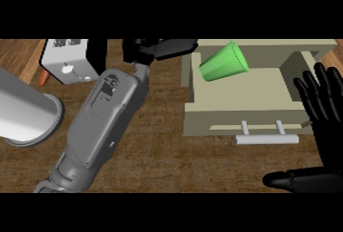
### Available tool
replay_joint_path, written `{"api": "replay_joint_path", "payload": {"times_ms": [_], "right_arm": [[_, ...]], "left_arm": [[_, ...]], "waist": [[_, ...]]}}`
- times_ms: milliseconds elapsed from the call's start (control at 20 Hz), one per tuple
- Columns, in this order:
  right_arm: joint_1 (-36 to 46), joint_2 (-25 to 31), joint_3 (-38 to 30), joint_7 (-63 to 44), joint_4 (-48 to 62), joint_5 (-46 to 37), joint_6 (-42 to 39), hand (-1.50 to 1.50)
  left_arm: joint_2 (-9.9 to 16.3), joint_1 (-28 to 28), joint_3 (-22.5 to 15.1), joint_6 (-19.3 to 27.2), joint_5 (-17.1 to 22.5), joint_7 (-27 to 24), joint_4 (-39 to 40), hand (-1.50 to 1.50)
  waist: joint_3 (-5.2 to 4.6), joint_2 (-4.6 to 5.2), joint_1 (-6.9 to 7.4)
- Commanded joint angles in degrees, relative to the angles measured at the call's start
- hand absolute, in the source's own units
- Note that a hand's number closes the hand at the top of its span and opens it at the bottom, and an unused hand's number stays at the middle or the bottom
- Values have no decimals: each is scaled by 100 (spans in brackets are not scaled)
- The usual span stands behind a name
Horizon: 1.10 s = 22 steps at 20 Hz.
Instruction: Pick up the cup, place it into the drawer and close the drawer
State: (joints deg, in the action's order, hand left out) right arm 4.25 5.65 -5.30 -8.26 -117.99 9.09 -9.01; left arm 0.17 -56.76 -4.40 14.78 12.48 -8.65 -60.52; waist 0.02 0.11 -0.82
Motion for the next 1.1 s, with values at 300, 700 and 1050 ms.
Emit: {"api": "replay_joint_path", "payload": {"times_ms": [300,700,1050], "right_arm": [[249,-16,35,-209,-59,-5,129,-150],[345,105,-135,178,441,165,-158,-150],[463,1,56,1,346,84,-44,-150]], "left_arm": [[-17,-1014,-519,572,773,-632,1738,150],[-17,-1614,-1097,639,1474,-1109,3138,150],[-17,-1776,-1893,842,1877,-1279,3624,150]], "waist": [[-2,13,-75],[3,56,-222],[5,109,-435]]}}
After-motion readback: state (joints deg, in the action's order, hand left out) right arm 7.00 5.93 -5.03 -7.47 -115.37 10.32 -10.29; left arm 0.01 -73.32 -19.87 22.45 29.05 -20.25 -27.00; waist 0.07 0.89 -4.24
